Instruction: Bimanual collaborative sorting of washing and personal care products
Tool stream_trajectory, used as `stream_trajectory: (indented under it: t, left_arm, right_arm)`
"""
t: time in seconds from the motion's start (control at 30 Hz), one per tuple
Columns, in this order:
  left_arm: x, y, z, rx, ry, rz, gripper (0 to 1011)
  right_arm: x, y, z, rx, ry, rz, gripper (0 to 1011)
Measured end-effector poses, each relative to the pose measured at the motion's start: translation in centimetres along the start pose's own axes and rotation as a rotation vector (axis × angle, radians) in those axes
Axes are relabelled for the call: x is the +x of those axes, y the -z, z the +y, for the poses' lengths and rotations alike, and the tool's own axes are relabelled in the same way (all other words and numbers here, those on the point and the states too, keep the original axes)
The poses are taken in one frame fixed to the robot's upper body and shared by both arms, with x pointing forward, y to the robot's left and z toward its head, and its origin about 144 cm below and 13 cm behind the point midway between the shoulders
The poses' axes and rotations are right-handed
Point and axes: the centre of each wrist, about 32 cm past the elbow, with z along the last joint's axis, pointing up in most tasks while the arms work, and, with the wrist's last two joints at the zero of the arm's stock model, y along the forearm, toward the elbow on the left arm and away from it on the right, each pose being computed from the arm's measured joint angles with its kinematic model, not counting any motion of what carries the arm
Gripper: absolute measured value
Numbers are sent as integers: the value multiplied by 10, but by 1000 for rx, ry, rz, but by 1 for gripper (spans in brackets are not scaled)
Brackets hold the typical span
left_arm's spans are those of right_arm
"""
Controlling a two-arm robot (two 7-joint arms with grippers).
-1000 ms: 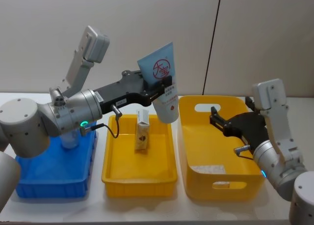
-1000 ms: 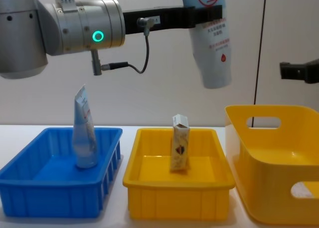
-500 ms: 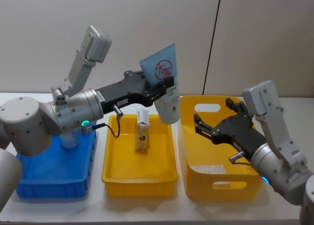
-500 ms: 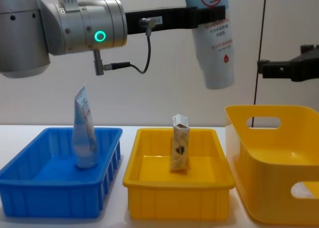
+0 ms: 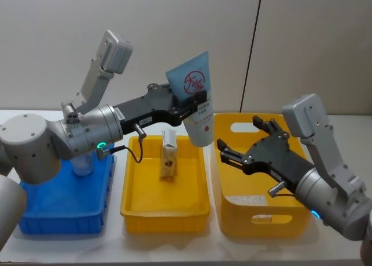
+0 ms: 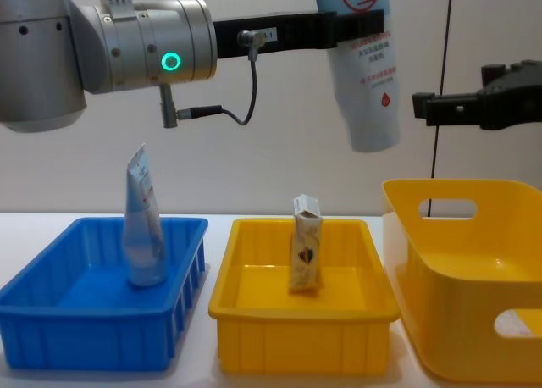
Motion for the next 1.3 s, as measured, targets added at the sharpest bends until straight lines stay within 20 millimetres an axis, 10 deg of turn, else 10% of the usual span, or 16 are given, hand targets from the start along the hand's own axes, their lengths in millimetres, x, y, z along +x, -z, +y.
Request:
stream_trajectory:
  t: [1.0,1.3]
  left_arm:
    - [0,0,0,1,2,0,287]
    - [0,0,0,1,2,0,287]
  right_arm:
    - [17,3,56,56,-110,13,997]
    - [20,4,75,70,-161,31,782]
